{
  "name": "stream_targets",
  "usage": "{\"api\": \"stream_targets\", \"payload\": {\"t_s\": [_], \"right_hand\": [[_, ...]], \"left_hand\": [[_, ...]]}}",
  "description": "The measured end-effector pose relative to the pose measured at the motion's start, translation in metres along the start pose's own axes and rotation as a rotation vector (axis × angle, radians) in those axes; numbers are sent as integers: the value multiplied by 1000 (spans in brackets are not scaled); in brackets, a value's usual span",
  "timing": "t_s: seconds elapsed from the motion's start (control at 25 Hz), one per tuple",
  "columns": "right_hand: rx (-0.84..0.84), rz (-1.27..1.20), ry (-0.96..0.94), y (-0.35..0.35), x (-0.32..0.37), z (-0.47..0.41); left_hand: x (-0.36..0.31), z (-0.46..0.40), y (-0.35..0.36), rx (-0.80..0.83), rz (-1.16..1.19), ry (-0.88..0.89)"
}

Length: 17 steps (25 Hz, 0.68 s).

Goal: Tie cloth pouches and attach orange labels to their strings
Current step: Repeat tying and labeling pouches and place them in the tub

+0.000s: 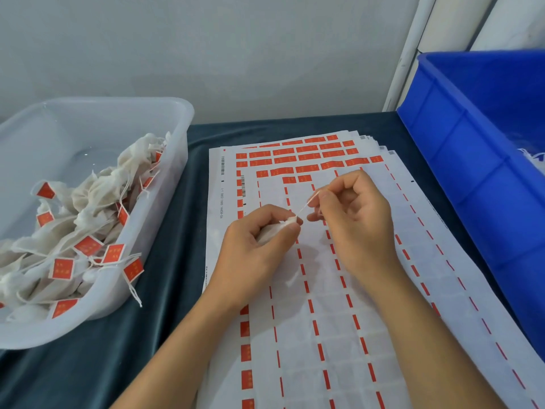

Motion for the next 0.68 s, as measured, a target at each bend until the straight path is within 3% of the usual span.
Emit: {"api": "stream_targets", "payload": {"t_s": [0.2,0.36,0.52,0.68], "right_hand": [[24,-297,235,-4,-7,-3],[34,-445,284,-3,-10,-2],[87,-768,444,2,-12,1],[40,-787,563,-2,-19,1]], "left_hand": [[3,-1,-2,-20,22,-10],[0,-1,0,9,24,11],[-6,2,3,29,-68,62],[-5,1,4,26,-114,19]]}}
Point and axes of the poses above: each hand's wrist, its own z-axis away from the middle knuckle, its own y-axis out of the palm, x = y × z, the point moved 5 cm from there along -z, towards the middle knuckle, and after that the axes turned 13 degrees about -z, right-handed, at the moved point
